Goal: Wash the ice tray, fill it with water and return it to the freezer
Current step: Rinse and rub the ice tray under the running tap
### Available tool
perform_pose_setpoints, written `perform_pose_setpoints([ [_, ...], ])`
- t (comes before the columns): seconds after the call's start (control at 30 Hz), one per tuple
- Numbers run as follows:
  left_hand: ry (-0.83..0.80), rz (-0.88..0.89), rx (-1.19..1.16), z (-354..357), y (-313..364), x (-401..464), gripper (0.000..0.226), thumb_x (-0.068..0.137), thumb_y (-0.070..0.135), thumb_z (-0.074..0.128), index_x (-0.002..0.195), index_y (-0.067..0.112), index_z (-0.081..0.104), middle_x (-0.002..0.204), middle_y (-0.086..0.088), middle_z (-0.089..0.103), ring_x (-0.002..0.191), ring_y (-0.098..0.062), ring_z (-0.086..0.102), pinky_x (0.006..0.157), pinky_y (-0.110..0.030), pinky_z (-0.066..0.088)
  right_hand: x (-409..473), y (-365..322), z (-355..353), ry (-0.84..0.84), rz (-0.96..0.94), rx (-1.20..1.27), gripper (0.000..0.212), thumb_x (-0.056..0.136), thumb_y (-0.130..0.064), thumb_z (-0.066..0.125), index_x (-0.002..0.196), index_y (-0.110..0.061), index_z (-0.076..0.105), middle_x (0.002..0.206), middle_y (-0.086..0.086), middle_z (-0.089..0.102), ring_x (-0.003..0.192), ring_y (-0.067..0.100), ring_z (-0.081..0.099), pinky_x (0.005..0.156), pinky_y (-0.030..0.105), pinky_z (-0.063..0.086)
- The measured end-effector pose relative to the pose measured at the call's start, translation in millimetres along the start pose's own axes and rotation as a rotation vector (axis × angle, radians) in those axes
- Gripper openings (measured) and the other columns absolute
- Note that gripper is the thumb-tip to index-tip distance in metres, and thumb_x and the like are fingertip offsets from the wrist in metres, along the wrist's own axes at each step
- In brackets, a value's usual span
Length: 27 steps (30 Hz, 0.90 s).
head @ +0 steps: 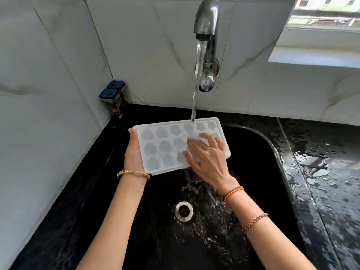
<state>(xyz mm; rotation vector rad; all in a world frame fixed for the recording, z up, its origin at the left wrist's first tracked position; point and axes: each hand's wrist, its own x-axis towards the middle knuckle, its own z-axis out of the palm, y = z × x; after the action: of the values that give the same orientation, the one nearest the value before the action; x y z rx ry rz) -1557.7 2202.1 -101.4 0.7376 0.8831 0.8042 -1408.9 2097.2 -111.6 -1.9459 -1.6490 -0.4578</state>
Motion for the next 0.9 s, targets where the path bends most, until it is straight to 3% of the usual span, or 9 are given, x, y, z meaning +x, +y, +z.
perform_pose_setpoints([
  [0.17, 0.002, -0.036, -0.048, -2, -4, 1, 0.053, 0.09, 0.065, 0.026, 0.101, 0.028, 0.062, 0.106, -0.005, 0.067, 0.096, -0.026, 0.064, 0.071, -0.036, 0.052, 6, -1, -6, -0.129, 0.018, 0.01, 0.025, 0.077, -0.038, 0.062, 0.074, -0.016, 0.073, 0.081, -0.004, 0.075, 0.102, 0.027, 0.063, 0.084, 0.046, 0.042],
  [0.3, -0.047, -0.036, -0.053, -6, -10, 4, 0.054, 0.09, 0.065, 0.022, 0.1, 0.03, 0.062, 0.089, 0.0, 0.075, 0.079, -0.02, 0.072, 0.058, -0.029, 0.055, 10, -2, -9, -0.045, 0.12, 0.032, 0.027, 0.068, -0.047, 0.067, 0.068, -0.021, 0.073, 0.065, -0.006, 0.073, 0.092, 0.022, 0.065, 0.086, 0.033, 0.024],
  [0.37, -0.059, -0.037, -0.05, -7, -11, 5, 0.054, 0.09, 0.065, 0.022, 0.101, 0.029, 0.062, 0.088, 0.0, 0.076, 0.078, -0.02, 0.072, 0.059, -0.03, 0.056, 10, -2, -10, -0.028, 0.165, 0.066, 0.027, 0.068, -0.049, 0.068, 0.074, -0.023, 0.074, 0.072, -0.006, 0.074, 0.098, 0.021, 0.063, 0.086, 0.031, 0.02],
  [0.5, 0.023, -0.039, -0.028, -5, -8, 7, 0.058, 0.087, 0.067, 0.032, 0.115, 0.025, 0.06, 0.119, -0.009, 0.065, 0.107, -0.031, 0.062, 0.093, -0.047, 0.049, 12, 3, -2, -0.276, 0.122, 0.021, 0.036, 0.082, -0.052, 0.052, 0.104, -0.027, 0.067, 0.117, -0.012, 0.065, 0.132, 0.016, 0.033, 0.097, 0.033, 0.008],
  [0.57, 0.01, -0.053, -0.018, -8, -9, 9, 0.063, 0.086, 0.068, 0.032, 0.122, 0.024, 0.058, 0.123, -0.011, 0.062, 0.111, -0.033, 0.059, 0.098, -0.05, 0.045, 14, 5, -1, -0.313, 0.119, 0.034, 0.035, 0.081, -0.052, 0.055, 0.103, -0.027, 0.068, 0.117, -0.009, 0.065, 0.13, 0.013, 0.035, 0.096, 0.031, 0.009],
  [0.7, -0.032, -0.074, -0.071, -11, -14, 8, 0.061, 0.086, 0.068, 0.032, 0.125, 0.026, 0.055, 0.125, -0.008, 0.061, 0.113, -0.03, 0.058, 0.098, -0.046, 0.044, 18, 4, -8, -0.18, 0.268, 0.098, 0.035, 0.066, -0.054, 0.069, 0.086, -0.026, 0.074, 0.091, -0.003, 0.069, 0.109, 0.011, 0.051, 0.085, 0.024, 0.016],
  [0.83, -0.03, -0.033, -0.071, -8, -13, 8, 0.053, 0.088, 0.067, 0.03, 0.109, 0.03, 0.061, 0.113, -0.004, 0.067, 0.102, -0.025, 0.063, 0.083, -0.039, 0.051, 15, 2, 0, -0.319, 0.164, 0.05, 0.034, 0.082, -0.045, 0.058, 0.108, -0.025, 0.065, 0.12, -0.008, 0.063, 0.134, 0.018, 0.031, 0.098, 0.033, 0.01],
  [0.9, -0.028, -0.033, -0.075, -8, -12, 9, 0.057, 0.088, 0.067, 0.028, 0.115, 0.028, 0.059, 0.117, -0.007, 0.065, 0.106, -0.028, 0.061, 0.088, -0.044, 0.049, 14, 0, 0, -0.284, 0.149, 0.063, 0.029, 0.082, -0.041, 0.059, 0.105, -0.025, 0.068, 0.114, -0.005, 0.067, 0.131, 0.019, 0.037, 0.099, 0.033, 0.012],
])
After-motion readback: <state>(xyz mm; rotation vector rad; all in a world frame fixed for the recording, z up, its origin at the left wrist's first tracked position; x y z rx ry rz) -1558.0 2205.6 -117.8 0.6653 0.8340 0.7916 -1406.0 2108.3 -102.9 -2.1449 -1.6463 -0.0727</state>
